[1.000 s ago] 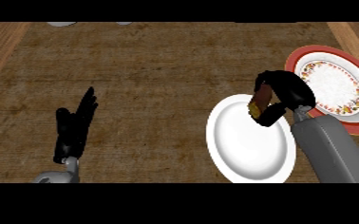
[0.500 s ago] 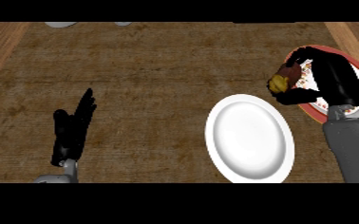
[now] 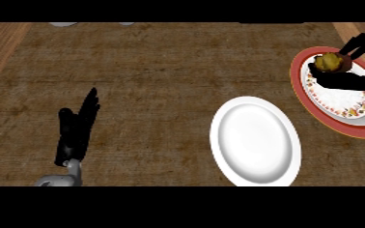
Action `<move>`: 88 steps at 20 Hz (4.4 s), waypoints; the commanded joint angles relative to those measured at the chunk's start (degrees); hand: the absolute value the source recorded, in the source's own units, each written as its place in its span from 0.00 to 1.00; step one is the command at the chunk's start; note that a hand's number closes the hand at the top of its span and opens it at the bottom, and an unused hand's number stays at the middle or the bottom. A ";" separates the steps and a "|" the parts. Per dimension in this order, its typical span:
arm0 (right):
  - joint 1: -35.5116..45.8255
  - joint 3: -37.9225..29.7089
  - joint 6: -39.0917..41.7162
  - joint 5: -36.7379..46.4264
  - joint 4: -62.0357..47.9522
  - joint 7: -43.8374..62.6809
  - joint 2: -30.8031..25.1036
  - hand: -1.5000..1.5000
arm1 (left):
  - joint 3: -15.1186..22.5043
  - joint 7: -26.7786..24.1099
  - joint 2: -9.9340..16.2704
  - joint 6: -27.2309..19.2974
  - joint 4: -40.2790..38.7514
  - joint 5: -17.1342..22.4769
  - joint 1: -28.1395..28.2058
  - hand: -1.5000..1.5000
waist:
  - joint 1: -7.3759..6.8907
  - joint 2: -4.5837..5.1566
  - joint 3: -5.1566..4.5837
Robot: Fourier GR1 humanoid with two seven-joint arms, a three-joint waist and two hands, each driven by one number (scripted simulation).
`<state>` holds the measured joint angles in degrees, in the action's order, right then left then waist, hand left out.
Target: Pick the sweet potato from the plate and place it in the plate
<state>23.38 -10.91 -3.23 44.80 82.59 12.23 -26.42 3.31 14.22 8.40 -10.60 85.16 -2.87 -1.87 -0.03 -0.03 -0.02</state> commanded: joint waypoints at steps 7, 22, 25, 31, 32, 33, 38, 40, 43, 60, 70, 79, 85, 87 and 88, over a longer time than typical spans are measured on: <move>7.77 -6.99 -6.34 -0.66 -27.64 -12.18 -5.22 1.00 | -1.05 -0.86 -0.10 1.64 -0.72 -0.16 0.03 0.50 | -0.61 0.23 0.04; 18.12 -5.21 7.26 2.35 -59.93 -19.95 -12.73 1.00 | -1.93 -4.08 -1.69 1.74 -5.47 -0.44 -2.22 0.50 | -1.62 0.85 0.08; 17.49 -6.27 8.41 1.51 -64.49 -25.31 -14.10 0.00 | -0.50 1.55 -0.95 2.24 1.85 -0.77 -1.15 0.50 | -1.87 0.64 0.18; 18.13 -11.57 10.29 -5.47 -63.30 -39.60 -14.34 0.00 | -1.17 0.16 -1.59 2.13 0.16 -0.44 -1.12 0.50 | -1.38 0.47 0.20; 17.66 -13.00 9.85 -7.24 -63.15 -41.10 -12.98 0.00 | -1.49 -2.30 -0.34 2.94 -0.21 -0.69 1.02 0.50 | -1.34 0.40 0.18; 18.84 -16.58 11.21 -11.33 -62.81 -41.72 -11.89 0.00 | -1.72 0.16 -0.58 2.28 0.19 -0.60 -0.16 0.50 | -0.90 0.20 0.23; 17.28 -26.48 17.99 -21.70 -65.43 -46.56 -15.57 0.00 | -1.83 -2.27 -1.19 1.17 -1.21 -1.58 0.13 0.50 | -0.15 0.37 0.20; 17.51 -28.14 21.38 -23.80 -67.19 -45.06 -16.52 0.00 | 0.01 1.16 -2.44 0.80 1.44 -2.05 -0.39 0.50 | -0.46 0.28 0.18; 15.66 -28.42 25.44 -24.43 -69.58 -47.91 -19.51 0.00 | -3.08 -0.59 -0.28 3.08 -1.27 0.08 -2.78 0.50 | -1.11 0.69 0.21; 12.84 -24.67 22.14 -24.78 -70.37 -54.87 -16.37 0.00 | -1.80 -1.56 -2.03 2.60 -3.32 -2.62 -2.23 0.50 | -1.34 0.57 0.19; 9.47 -23.24 17.98 -24.08 -71.51 -56.45 -16.89 0.00 | -2.87 0.16 -2.53 2.84 -1.71 -1.47 -2.79 0.50 | -1.23 0.58 0.19; 10.23 -23.74 14.41 -24.93 -72.97 -54.11 -17.75 0.00 | -0.41 0.18 -4.17 1.96 0.57 -3.47 -0.64 0.50 | -1.61 0.64 0.25; 9.15 -25.18 15.47 -25.78 -74.02 -53.87 -22.56 0.00 | -2.32 -0.27 -1.72 4.89 1.75 -1.12 0.55 0.50 | -2.52 0.92 0.39; 6.91 -25.08 16.56 -25.82 -74.15 -56.28 -22.40 0.00 | -2.13 -1.84 -3.78 1.60 -3.60 -3.67 -2.94 0.50 | -1.59 1.02 0.37; 4.93 -25.18 15.22 -26.06 -74.13 -58.52 -20.65 0.00 | -2.80 0.54 -2.99 2.89 -1.52 -2.15 -3.89 0.50 | -1.44 0.83 0.35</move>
<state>31.09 -35.67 12.62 19.29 8.65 -43.55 -47.57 1.11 13.52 5.53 -7.45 84.13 -5.22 -3.71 -1.93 0.89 0.33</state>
